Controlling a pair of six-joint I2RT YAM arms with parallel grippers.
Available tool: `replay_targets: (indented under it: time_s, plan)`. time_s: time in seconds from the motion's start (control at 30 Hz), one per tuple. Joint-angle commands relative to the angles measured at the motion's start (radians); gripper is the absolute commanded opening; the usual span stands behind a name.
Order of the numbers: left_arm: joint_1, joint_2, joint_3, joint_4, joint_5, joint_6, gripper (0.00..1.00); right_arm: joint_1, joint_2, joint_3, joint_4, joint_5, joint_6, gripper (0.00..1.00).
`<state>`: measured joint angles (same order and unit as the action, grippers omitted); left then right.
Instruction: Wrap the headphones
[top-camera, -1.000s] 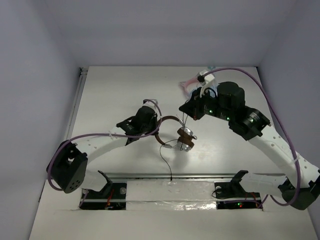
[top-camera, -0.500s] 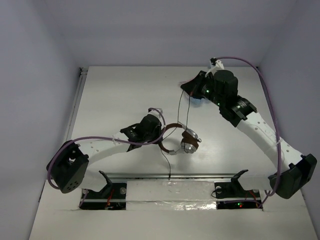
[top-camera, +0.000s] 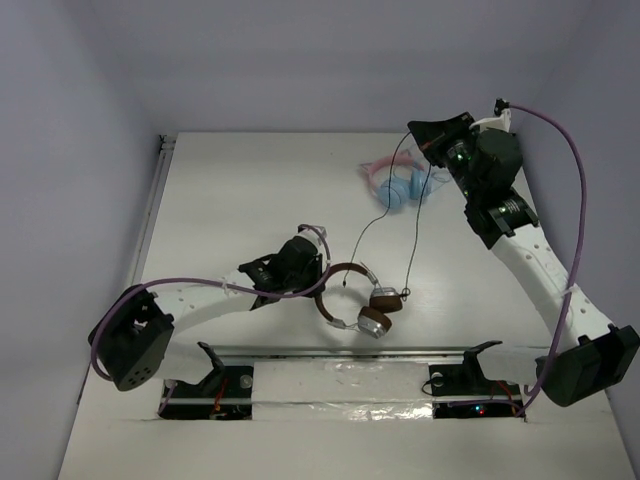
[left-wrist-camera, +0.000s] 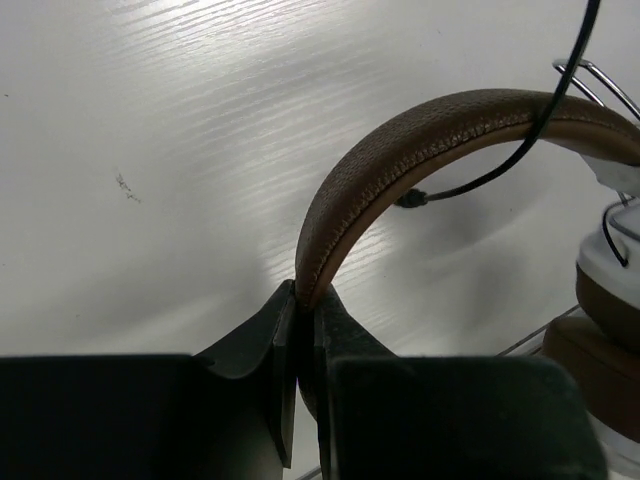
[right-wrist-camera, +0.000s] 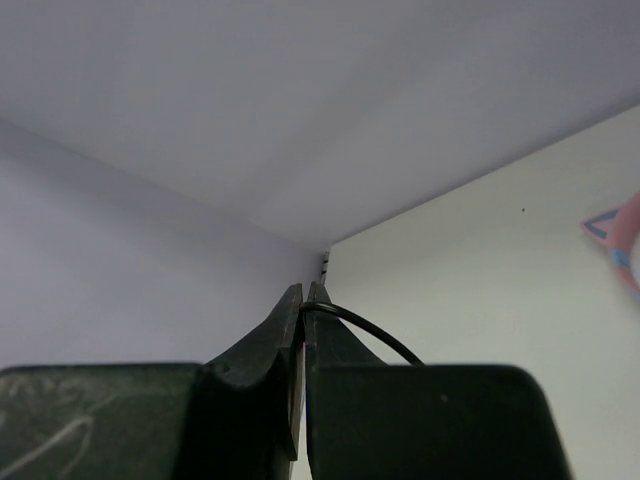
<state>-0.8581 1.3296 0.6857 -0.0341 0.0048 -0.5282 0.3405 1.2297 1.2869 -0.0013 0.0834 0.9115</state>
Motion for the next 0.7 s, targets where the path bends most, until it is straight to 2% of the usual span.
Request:
replay_targets:
  time_s: [0.0, 0.07, 0.17, 0.23, 0.3, 0.43, 0.5, 0.57, 0.67]
  plan:
    - [-0.009, -0.044, 0.032, 0.036, 0.044, 0.008, 0.0, 0.0, -0.006, -0.029, 0.083, 0.033, 0.05, 0.0]
    - [-0.009, -0.041, 0.044, 0.019, 0.044, 0.017, 0.0, 0.0, -0.015, -0.035, 0.092, 0.032, 0.035, 0.0]
    - [-0.009, -0.062, 0.051, -0.001, 0.053, 0.043, 0.0, -0.011, -0.022, -0.006, 0.035, 0.11, -0.012, 0.0]
    - [-0.009, -0.069, 0.073, -0.061, 0.005, 0.059, 0.0, -0.038, -0.032, 0.006, 0.02, 0.102, -0.026, 0.0]
    - [-0.009, -0.087, 0.092, -0.12, -0.087, 0.069, 0.0, -0.049, -0.053, 0.008, 0.012, 0.121, -0.071, 0.0]
    - [-0.009, -0.121, 0.193, -0.257, -0.253, 0.097, 0.0, -0.058, -0.087, 0.023, -0.118, 0.104, -0.184, 0.0]
    - [-0.009, -0.124, 0.236, -0.359, -0.355, 0.12, 0.0, -0.058, -0.163, -0.078, -0.097, 0.146, -0.186, 0.0]
    - [-0.009, -0.142, 0.285, -0.4, -0.358, 0.17, 0.0, -0.089, -0.262, -0.151, -0.083, 0.248, -0.18, 0.0]
    - [0.014, -0.202, 0.307, -0.44, -0.31, 0.21, 0.0, -0.115, -0.225, -0.124, -0.185, 0.323, -0.212, 0.03]
